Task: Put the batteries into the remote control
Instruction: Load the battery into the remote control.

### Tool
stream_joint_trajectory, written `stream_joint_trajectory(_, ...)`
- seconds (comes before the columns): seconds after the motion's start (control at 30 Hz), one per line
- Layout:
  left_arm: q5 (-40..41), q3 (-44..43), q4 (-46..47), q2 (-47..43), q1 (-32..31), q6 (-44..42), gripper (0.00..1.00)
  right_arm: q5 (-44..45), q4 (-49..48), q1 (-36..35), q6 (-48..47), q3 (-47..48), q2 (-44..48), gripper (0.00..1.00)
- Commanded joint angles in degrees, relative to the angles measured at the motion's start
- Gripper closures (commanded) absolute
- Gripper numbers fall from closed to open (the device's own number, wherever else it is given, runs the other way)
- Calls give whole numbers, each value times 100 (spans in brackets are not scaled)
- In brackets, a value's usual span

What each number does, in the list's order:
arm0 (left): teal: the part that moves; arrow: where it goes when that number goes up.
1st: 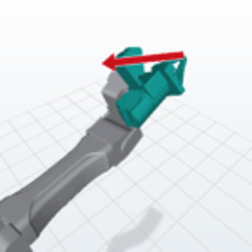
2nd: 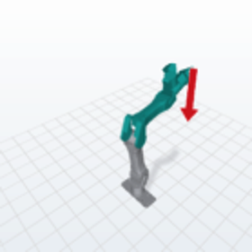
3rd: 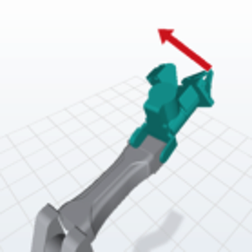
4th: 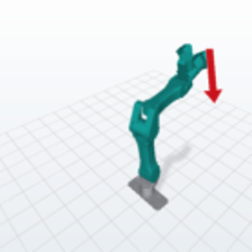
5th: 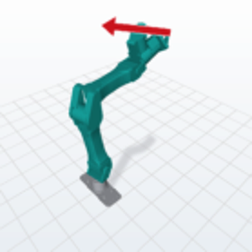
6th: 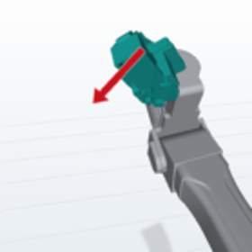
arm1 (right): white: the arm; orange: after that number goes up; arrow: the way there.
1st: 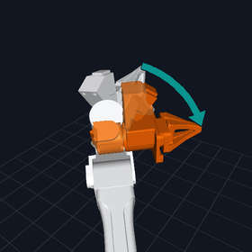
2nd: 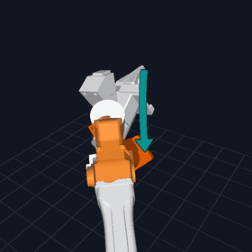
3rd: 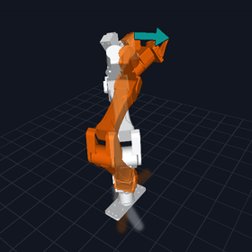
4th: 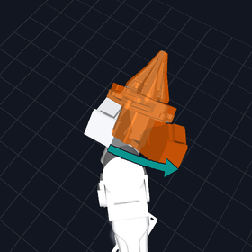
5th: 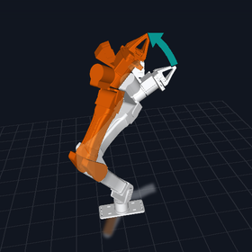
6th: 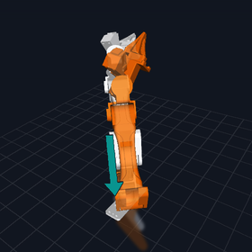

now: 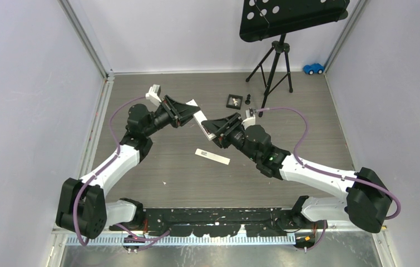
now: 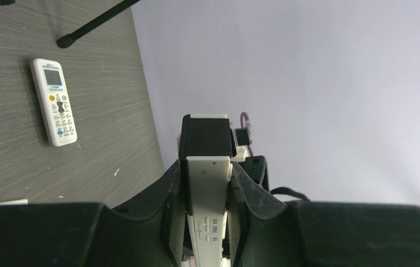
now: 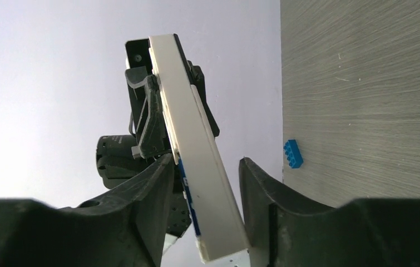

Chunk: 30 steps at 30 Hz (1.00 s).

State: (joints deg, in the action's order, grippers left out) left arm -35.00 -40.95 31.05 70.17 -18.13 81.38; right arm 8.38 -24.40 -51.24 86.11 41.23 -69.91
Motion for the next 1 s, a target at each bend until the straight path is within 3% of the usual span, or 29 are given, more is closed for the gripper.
stream_joint_trajectory(0.0,-354,-221,252,-15,-103,-444,100,-31,-377,-19,-276,-45,76,38)
stream_joint_trajectory(0.07,-396,-221,240,-26,-75,-561,100,22,-353,-10,-464,-111,215,26)
stream_joint_trajectory(0.2,-712,-296,144,-80,22,-1043,100,-109,-466,61,-1043,-296,540,21)
stream_joint_trajectory(0.4,-1233,-446,-53,-307,55,-1808,100,-1485,-550,405,-2585,-475,899,20)
stream_joint_trajectory(0.67,-1931,-437,452,-594,55,-2026,100,-2987,1351,561,-4899,268,1002,21)
stream_joint_trajectory(0.8,-2193,-420,608,-780,55,-2117,100,-3352,1771,563,-5391,548,909,23)
stream_joint_trajectory(0.97,-2281,-412,492,-967,55,-2293,100,-3290,1675,563,-5332,661,762,25)
